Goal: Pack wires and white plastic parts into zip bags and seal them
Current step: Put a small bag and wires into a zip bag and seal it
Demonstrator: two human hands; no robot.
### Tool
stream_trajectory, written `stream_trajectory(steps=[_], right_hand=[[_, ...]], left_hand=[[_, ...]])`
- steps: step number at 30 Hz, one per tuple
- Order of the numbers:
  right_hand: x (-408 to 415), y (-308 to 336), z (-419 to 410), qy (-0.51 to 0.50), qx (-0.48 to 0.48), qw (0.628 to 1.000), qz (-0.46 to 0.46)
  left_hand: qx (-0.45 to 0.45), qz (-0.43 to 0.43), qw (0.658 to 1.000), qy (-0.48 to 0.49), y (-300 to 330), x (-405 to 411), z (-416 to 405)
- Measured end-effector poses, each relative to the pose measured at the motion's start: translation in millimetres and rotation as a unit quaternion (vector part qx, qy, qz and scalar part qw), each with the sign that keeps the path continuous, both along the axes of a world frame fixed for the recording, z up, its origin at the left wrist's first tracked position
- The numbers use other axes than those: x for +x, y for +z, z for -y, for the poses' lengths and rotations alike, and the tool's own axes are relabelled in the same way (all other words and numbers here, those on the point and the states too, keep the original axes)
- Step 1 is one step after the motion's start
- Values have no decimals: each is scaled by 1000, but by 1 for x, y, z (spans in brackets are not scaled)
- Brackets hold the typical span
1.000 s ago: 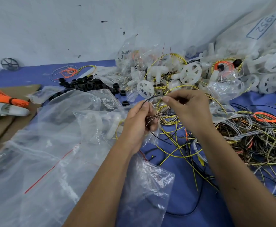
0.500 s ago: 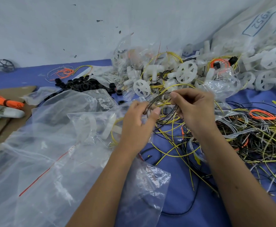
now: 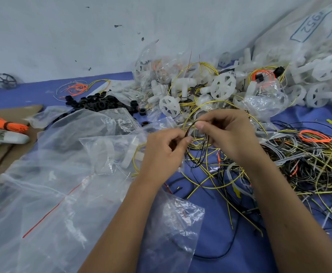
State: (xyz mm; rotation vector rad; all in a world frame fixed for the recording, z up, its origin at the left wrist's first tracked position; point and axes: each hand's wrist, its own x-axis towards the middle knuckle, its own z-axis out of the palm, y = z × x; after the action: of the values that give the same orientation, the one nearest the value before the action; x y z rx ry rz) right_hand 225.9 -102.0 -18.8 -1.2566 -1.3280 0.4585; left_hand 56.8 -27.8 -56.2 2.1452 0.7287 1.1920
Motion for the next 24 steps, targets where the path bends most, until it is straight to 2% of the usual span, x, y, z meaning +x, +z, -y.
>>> stream_trajectory(steps=[4,7,12,16,18,21,24], right_hand=[[-1,-4,-2,81,-45,988,-121],[-4,-8,-5,92,-58,971,-212],[-12,-9,-8,50,-57,988,-132],[-17,-9,-6,78,-98,965,-230],[-18,-10,-7,72,-113,960,-245],[-19,-11,-8,57,-125,958,-251],[-20,-9,-10,5,-94,955,-280]], left_hand=[[-102,5,994,-35,-4,0,2],[-186,73,979,-50,-1,2,0],[-331,228,908,-119,4,1,2],[-363,276,881,-128,5,2,3],[-361,290,879,-117,5,3,4],[-330,295,893,-83,5,5,4],[-264,232,936,-13,1,7,3]])
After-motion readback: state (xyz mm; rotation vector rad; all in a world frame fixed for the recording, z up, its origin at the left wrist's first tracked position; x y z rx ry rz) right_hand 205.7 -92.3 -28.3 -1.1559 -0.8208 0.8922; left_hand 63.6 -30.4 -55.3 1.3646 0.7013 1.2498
